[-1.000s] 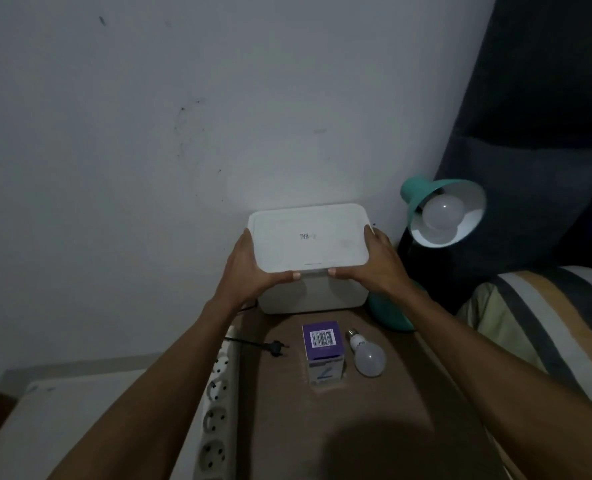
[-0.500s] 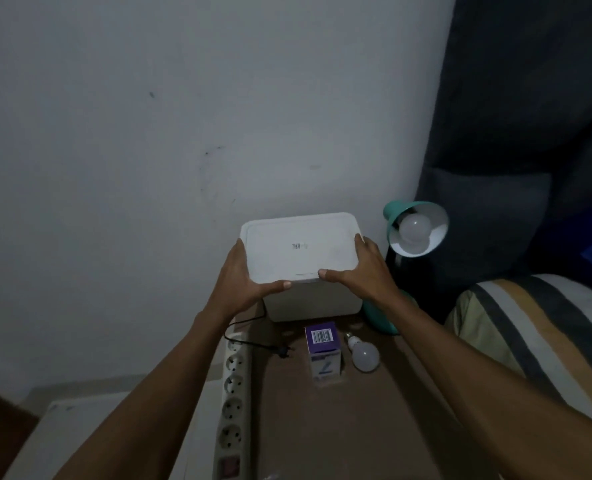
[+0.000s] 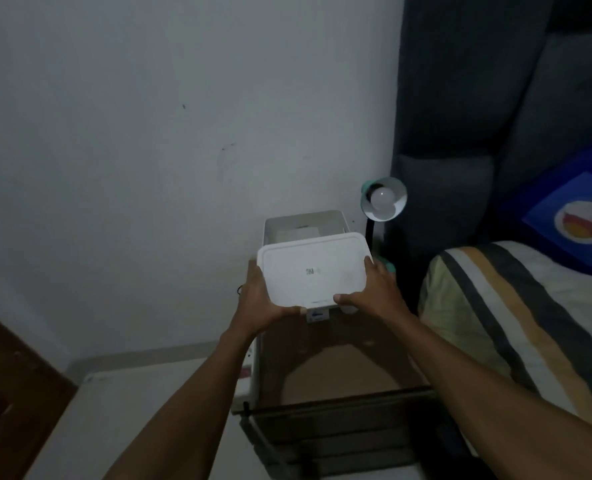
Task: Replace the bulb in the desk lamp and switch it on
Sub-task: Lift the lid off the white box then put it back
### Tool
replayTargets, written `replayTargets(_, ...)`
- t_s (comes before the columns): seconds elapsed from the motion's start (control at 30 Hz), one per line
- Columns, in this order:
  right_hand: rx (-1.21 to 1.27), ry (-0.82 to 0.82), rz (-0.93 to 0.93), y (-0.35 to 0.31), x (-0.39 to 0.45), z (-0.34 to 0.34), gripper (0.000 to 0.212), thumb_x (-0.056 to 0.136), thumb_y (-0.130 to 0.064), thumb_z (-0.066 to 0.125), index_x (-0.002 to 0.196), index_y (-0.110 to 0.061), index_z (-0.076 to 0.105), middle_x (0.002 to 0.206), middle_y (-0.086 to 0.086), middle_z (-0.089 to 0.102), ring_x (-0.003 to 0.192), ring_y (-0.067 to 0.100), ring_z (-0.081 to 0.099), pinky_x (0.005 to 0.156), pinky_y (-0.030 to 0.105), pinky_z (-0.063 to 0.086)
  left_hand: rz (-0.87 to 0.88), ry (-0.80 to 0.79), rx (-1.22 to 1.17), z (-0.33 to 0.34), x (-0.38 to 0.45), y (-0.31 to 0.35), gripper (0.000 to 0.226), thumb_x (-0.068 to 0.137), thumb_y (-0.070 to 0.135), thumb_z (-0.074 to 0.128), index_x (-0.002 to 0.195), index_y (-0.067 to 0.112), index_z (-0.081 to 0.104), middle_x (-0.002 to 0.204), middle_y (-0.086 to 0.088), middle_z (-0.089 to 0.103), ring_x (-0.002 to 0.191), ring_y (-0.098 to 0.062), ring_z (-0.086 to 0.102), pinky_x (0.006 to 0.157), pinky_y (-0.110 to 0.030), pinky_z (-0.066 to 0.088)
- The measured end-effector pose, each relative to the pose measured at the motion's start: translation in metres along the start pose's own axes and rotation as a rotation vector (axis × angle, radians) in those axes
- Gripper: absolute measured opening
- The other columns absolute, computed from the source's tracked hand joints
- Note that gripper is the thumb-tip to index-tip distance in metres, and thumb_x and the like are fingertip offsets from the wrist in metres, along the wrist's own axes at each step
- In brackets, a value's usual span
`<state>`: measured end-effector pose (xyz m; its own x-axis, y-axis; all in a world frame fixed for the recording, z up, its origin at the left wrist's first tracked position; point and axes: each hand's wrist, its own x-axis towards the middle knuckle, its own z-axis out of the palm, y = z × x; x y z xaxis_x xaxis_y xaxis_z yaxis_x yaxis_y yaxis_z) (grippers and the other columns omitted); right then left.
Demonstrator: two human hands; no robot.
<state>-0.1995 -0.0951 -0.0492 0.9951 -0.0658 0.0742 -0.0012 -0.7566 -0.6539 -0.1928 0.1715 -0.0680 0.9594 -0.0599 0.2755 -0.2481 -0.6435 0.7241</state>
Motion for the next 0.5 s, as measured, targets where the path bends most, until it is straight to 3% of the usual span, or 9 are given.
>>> replayTargets(0.17,-0.035,-0.045,0.037,0.023,-0.050,0.014,0.111,0.064,-0.058,0.081,0.151,-0.016,0.026,0.152,0.012,0.036,0.136,0.036,0.037,0.107,0.048,0.041,-0.035,-0.024,-0.018,0.020,-0.061,0.002,0.115,0.052,0.058,0.101,0.145,0.030,0.040,0.141,0.011,0.054,0.129,-0.010,0.054,0.105,-0.044,0.055)
replayTargets(0.27,0.001,-0.066,0.073,0.044,-0.071,0.027,0.113,0.060,-0.063,0.077,0.151,-0.022,0.024,0.149,0.011,0.039,0.134,0.035,0.040,0.106,0.053,0.042,-0.127,-0.062,0.013,0.036,-0.089,-0.002,0.123,0.049,0.066,0.097,0.148,0.027,0.035,0.147,0.001,0.049,0.133,-0.018,0.049,0.111,-0.046,0.049)
replayTargets(0.4,-0.028,-0.131,0.132,0.069,-0.093,0.044,0.110,0.059,-0.060,0.078,0.149,-0.020,0.029,0.146,0.012,0.041,0.132,0.036,0.040,0.104,0.053,0.043,-0.320,-0.162,0.036,0.058,-0.120,-0.014,0.150,0.038,0.077,0.093,0.158,0.021,0.021,0.158,-0.002,0.039,0.143,-0.023,0.042,0.118,-0.047,0.042)
replayTargets(0.5,-0.065,-0.177,0.180,0.083,-0.106,0.058,0.109,0.058,-0.060,0.079,0.147,-0.017,0.033,0.145,0.013,0.044,0.130,0.037,0.042,0.103,0.050,0.043,-0.402,-0.226,0.087,0.068,-0.139,-0.020,0.146,0.041,0.069,0.097,0.155,0.016,0.023,0.154,-0.005,0.041,0.141,-0.025,0.043,0.116,-0.047,0.045)
